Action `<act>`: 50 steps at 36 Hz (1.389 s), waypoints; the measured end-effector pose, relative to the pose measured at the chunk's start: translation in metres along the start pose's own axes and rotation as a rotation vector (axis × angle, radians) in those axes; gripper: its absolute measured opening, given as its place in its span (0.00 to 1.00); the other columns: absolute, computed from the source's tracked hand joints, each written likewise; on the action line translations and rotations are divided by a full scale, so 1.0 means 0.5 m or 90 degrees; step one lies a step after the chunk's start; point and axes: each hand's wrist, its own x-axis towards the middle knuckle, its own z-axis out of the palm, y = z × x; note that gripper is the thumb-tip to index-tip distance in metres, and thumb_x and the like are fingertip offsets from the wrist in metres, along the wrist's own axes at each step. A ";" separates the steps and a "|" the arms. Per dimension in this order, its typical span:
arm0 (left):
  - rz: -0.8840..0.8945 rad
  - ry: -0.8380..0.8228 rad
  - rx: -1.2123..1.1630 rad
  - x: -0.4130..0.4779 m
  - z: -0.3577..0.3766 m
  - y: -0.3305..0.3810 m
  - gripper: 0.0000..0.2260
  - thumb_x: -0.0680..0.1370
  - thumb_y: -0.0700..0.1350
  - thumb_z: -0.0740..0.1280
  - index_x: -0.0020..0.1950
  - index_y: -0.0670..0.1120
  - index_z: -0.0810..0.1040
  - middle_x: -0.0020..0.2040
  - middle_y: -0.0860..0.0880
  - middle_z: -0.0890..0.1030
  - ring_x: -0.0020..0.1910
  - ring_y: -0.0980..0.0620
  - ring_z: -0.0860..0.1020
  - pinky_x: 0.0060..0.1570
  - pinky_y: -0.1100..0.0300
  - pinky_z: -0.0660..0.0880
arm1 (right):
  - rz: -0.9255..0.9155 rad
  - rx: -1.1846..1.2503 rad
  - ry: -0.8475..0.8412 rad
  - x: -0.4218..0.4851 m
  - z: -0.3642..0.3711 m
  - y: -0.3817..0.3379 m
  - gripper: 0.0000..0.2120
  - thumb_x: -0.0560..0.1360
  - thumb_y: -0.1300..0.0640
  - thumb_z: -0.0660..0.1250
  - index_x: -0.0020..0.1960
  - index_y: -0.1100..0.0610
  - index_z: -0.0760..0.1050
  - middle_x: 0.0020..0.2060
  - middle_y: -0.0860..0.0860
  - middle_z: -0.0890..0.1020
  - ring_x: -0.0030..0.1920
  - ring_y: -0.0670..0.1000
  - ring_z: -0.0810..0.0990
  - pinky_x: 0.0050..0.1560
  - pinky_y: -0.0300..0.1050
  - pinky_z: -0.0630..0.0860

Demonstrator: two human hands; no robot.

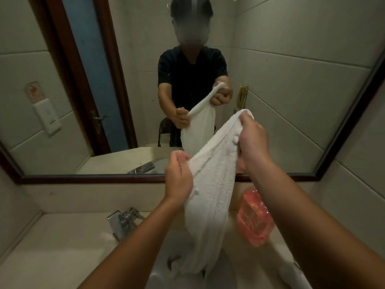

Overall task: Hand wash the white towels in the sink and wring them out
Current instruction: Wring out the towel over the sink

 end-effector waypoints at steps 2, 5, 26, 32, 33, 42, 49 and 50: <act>-0.001 0.014 -0.017 0.006 0.004 0.001 0.23 0.86 0.59 0.52 0.39 0.47 0.71 0.34 0.51 0.73 0.31 0.61 0.70 0.31 0.67 0.67 | -0.003 0.023 -0.004 -0.013 -0.007 -0.008 0.13 0.73 0.41 0.69 0.41 0.51 0.76 0.33 0.48 0.71 0.43 0.53 0.72 0.50 0.56 0.74; 0.008 0.042 0.016 0.030 0.003 -0.002 0.31 0.86 0.61 0.51 0.34 0.40 0.71 0.29 0.45 0.71 0.27 0.56 0.67 0.28 0.58 0.64 | -0.019 0.019 0.002 -0.003 -0.028 -0.009 0.09 0.79 0.52 0.66 0.45 0.54 0.68 0.28 0.48 0.64 0.30 0.50 0.65 0.37 0.50 0.65; -0.071 -0.112 -0.221 0.120 0.059 0.201 0.30 0.88 0.61 0.46 0.48 0.46 0.81 0.42 0.49 0.88 0.42 0.54 0.86 0.47 0.60 0.81 | -0.019 0.039 -0.248 -0.006 -0.023 0.044 0.02 0.79 0.64 0.75 0.49 0.59 0.84 0.50 0.63 0.88 0.51 0.62 0.88 0.58 0.60 0.84; 0.108 -0.180 -0.157 0.056 0.047 0.072 0.21 0.88 0.58 0.56 0.72 0.44 0.72 0.66 0.51 0.79 0.67 0.54 0.78 0.66 0.51 0.77 | 0.007 0.103 -0.201 0.001 -0.009 0.036 0.07 0.80 0.66 0.71 0.44 0.58 0.80 0.39 0.59 0.85 0.42 0.57 0.87 0.51 0.57 0.83; 0.056 -0.248 -0.167 0.037 0.041 0.049 0.28 0.85 0.65 0.56 0.70 0.43 0.75 0.61 0.50 0.82 0.65 0.49 0.81 0.60 0.58 0.80 | 0.021 0.126 -0.201 0.001 -0.005 0.026 0.04 0.80 0.65 0.71 0.46 0.60 0.79 0.40 0.59 0.86 0.41 0.56 0.87 0.49 0.55 0.84; -0.109 -0.228 -0.105 -0.024 0.065 0.038 0.18 0.84 0.61 0.63 0.72 0.58 0.69 0.62 0.57 0.79 0.62 0.65 0.78 0.62 0.69 0.73 | -0.029 0.094 -0.229 0.050 0.018 0.022 0.16 0.82 0.49 0.69 0.62 0.60 0.82 0.57 0.59 0.87 0.60 0.59 0.86 0.66 0.59 0.81; -0.417 -0.249 -0.298 0.079 0.050 0.106 0.44 0.73 0.81 0.57 0.69 0.46 0.79 0.57 0.39 0.85 0.55 0.39 0.85 0.62 0.46 0.80 | 0.091 -0.059 -0.332 0.020 -0.064 0.180 0.43 0.80 0.26 0.51 0.73 0.60 0.77 0.62 0.60 0.86 0.64 0.60 0.85 0.71 0.59 0.77; -0.440 -0.275 -0.330 0.095 0.047 0.114 0.44 0.74 0.80 0.57 0.70 0.44 0.79 0.51 0.39 0.85 0.48 0.40 0.85 0.55 0.50 0.80 | 0.114 -0.042 -0.361 0.005 -0.069 0.199 0.45 0.78 0.25 0.53 0.74 0.61 0.76 0.64 0.61 0.85 0.66 0.60 0.83 0.72 0.59 0.76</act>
